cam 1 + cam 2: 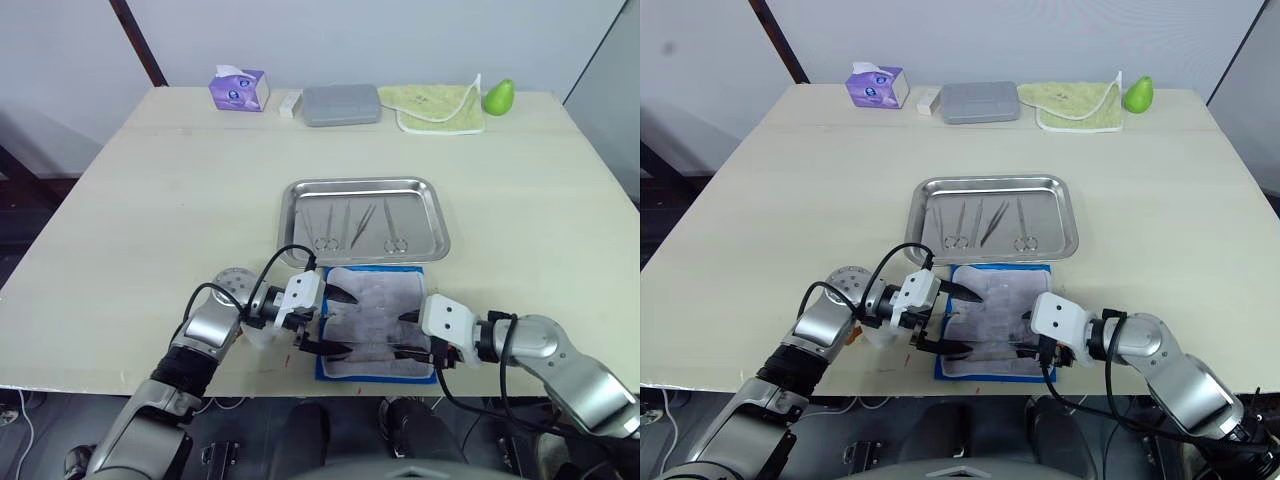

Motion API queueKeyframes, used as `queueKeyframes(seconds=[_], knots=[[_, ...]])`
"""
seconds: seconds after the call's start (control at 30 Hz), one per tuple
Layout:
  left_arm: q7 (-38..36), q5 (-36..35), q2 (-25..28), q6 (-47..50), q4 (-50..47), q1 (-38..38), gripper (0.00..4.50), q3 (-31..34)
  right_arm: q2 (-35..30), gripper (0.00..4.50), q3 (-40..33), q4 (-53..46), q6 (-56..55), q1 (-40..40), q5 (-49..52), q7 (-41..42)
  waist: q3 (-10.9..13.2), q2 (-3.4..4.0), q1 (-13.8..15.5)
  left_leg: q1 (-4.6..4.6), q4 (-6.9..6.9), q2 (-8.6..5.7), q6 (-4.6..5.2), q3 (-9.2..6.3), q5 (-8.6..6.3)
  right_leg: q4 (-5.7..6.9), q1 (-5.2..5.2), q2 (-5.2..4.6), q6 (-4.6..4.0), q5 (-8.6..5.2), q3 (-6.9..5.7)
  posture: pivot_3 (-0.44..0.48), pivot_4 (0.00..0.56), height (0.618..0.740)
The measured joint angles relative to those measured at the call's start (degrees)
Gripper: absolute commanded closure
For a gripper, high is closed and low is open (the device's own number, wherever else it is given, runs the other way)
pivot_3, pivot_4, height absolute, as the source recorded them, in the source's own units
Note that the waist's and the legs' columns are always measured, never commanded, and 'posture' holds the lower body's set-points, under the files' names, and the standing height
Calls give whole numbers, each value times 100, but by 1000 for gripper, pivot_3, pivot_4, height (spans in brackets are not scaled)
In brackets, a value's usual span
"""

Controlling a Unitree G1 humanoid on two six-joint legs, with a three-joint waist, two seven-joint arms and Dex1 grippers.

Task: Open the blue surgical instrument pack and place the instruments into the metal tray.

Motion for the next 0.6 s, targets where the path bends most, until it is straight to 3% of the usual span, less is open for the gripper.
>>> queueKeyframes(seconds=[0.6], knots=[[2,0,-5,-44,2,6,0,0,-37,2028,301,-68,-114,-103,-401,115,-5,0,-1,6,1,0,0,0,0,5,2,1,0,0,0,0,150,740]])
